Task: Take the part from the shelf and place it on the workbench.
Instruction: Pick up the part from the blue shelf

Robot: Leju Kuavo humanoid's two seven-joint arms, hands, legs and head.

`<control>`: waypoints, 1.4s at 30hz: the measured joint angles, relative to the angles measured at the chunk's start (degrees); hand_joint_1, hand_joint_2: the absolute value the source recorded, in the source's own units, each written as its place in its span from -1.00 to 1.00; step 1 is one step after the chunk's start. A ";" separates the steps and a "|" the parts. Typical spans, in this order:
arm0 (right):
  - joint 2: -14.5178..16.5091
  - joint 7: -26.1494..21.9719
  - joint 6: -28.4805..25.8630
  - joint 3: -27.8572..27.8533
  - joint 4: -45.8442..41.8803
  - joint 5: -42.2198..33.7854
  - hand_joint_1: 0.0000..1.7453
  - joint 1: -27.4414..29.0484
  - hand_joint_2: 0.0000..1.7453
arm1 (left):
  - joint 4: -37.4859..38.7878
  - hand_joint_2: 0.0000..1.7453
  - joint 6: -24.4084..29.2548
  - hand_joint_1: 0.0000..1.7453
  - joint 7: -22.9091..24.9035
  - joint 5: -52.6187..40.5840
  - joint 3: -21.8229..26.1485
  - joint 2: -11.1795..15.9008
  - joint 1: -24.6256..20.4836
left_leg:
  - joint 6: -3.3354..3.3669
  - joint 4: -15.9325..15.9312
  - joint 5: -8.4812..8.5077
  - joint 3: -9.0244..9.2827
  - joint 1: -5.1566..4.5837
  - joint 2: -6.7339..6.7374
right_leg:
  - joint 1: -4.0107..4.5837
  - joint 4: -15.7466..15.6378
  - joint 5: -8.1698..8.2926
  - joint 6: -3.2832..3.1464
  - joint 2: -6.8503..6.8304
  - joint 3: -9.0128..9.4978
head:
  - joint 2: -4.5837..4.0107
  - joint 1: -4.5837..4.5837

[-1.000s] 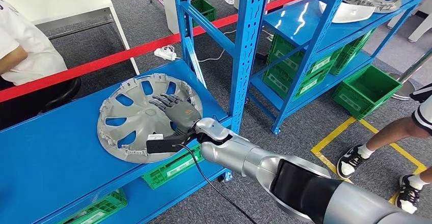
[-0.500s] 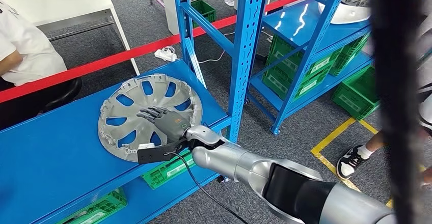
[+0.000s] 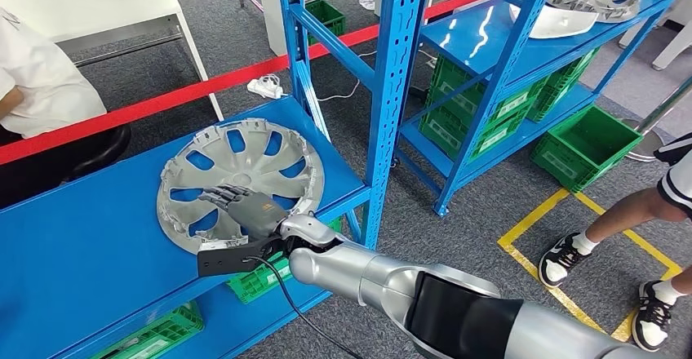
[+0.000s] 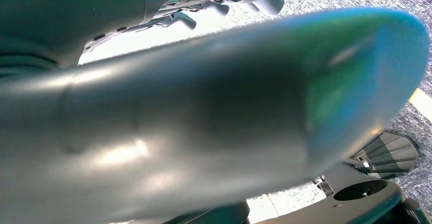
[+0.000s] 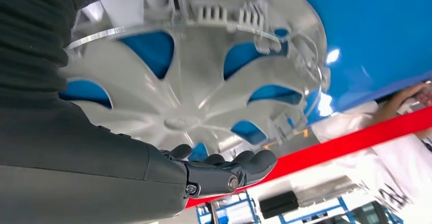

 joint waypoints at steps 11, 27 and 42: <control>0.45 8.23 6.62 0.92 2.75 -0.94 -0.96 2.16 1.00 | 0.00 -1.00 0.01 -1.00 0.62 -0.68 0.01 0.00 0.00 | -0.04 -0.01 -0.17 0.50 0.03 0.08 | -0.03 -0.09 -0.15 0.00 0.02 0.44 | 0.00 0.01; 0.27 13.39 11.27 3.63 6.32 0.02 1.00 1.01 1.00 | 0.00 -1.00 0.05 -1.00 0.96 -1.40 0.06 -0.31 -0.02 | 0.16 -0.08 -1.03 2.83 0.14 0.20 | 0.00 -0.54 -0.92 0.03 0.02 2.72 | 0.00 -0.01; 0.10 14.72 11.09 3.78 6.14 0.06 1.00 0.63 1.00 | -0.19 -1.00 0.13 -1.00 0.48 -0.72 0.92 -0.68 -0.29 | 0.28 -0.07 -1.56 3.53 0.04 0.20 | 0.01 -0.80 -1.25 0.23 0.04 3.59 | 0.00 0.00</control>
